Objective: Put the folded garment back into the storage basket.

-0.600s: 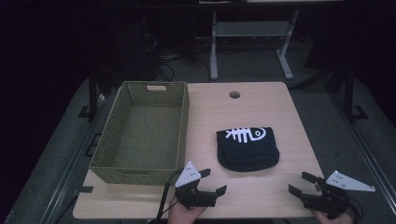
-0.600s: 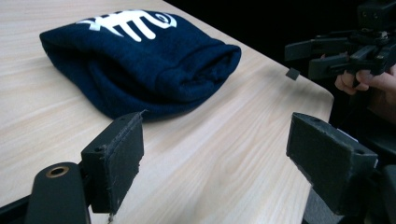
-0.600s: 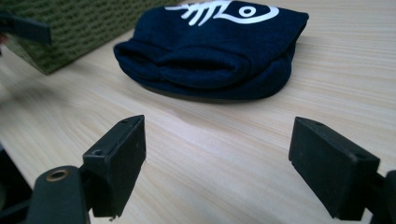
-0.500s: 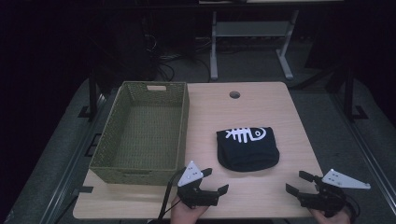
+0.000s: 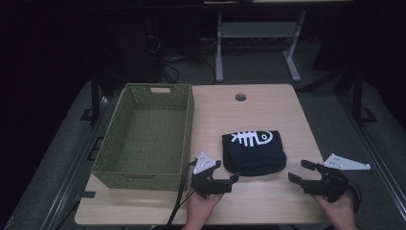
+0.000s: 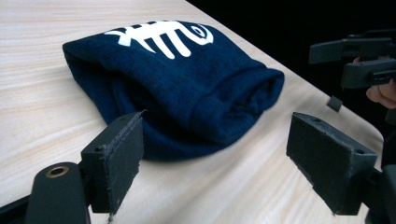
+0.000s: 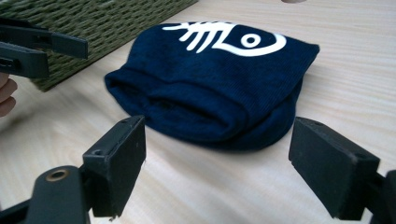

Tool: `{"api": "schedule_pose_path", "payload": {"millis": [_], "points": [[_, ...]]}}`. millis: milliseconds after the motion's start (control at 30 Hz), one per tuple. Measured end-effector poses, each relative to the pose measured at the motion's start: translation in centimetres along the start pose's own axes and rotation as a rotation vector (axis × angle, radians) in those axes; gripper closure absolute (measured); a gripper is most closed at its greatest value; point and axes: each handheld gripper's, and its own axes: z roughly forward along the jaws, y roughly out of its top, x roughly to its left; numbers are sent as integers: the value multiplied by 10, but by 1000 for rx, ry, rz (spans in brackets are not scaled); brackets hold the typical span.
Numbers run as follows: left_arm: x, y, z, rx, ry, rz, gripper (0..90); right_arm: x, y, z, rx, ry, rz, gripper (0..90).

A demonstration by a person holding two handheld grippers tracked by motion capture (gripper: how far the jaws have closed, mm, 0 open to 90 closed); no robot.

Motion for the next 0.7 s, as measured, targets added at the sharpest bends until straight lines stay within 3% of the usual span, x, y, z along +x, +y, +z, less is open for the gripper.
{"api": "schedule_pose_path", "payload": {"millis": [300, 633, 700], "points": [[6, 11, 23, 10, 54, -20, 182, -11, 19, 16, 25, -9, -3, 190], [21, 26, 40, -9, 123, -111, 184, -31, 48, 41, 26, -12, 28, 210], [26, 28, 46, 1, 140, -129, 184, -34, 52, 44, 51, -8, 57, 205]]}}
